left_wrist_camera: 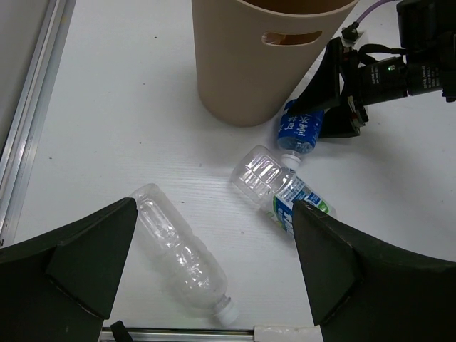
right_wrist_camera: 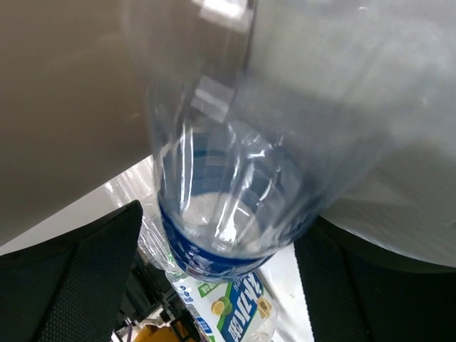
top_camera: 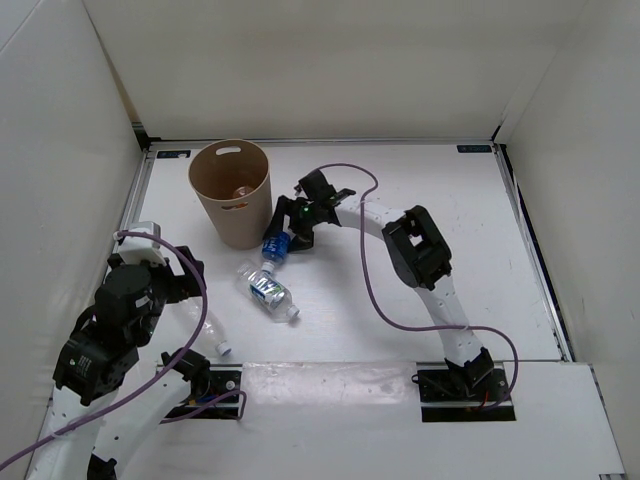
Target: Put the plastic bottles in the bin
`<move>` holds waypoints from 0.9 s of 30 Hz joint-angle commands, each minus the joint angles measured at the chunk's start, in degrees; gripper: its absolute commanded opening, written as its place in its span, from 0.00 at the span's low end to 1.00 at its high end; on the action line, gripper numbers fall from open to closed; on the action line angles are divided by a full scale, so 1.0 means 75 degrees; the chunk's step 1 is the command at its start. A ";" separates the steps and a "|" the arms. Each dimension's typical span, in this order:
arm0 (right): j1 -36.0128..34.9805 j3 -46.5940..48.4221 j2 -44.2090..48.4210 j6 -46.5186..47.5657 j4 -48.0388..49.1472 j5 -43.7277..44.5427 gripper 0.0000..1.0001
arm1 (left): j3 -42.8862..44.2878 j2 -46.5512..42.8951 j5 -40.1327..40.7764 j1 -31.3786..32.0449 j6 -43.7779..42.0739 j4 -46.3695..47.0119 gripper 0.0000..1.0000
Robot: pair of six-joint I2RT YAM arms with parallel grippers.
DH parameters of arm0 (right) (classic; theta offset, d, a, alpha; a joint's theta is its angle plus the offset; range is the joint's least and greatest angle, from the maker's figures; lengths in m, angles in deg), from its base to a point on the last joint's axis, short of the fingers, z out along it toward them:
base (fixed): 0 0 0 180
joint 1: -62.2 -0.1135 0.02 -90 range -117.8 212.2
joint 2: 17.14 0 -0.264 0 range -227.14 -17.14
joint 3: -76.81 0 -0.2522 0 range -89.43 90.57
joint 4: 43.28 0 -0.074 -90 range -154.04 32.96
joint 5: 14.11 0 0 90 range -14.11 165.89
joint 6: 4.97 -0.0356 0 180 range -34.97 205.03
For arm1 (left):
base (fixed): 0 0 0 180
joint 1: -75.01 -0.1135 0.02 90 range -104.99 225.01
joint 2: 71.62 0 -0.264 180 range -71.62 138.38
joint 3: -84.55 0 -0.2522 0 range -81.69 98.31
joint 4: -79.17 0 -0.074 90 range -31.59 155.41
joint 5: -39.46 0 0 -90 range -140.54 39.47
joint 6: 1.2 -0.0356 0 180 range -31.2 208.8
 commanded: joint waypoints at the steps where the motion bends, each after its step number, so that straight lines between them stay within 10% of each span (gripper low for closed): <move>1: -0.0010 0.0281 -0.0208 -0.0141 -0.0232 -0.0114 0.86 | -0.0011 -0.0052 -0.0019 -0.0039 -0.0010 -0.0011 1.00; 21: 0.0213 -0.1637 0.0458 -0.0598 0.1360 -0.0431 0.01 | -0.0022 -0.0052 0.0016 -0.0050 0.0001 0.0000 1.00; 27: 0.0342 -0.2799 0.1416 -0.0399 0.1876 -0.0314 0.00 | -0.0011 -0.0006 -0.0008 -0.0039 0.0001 -0.0012 1.00</move>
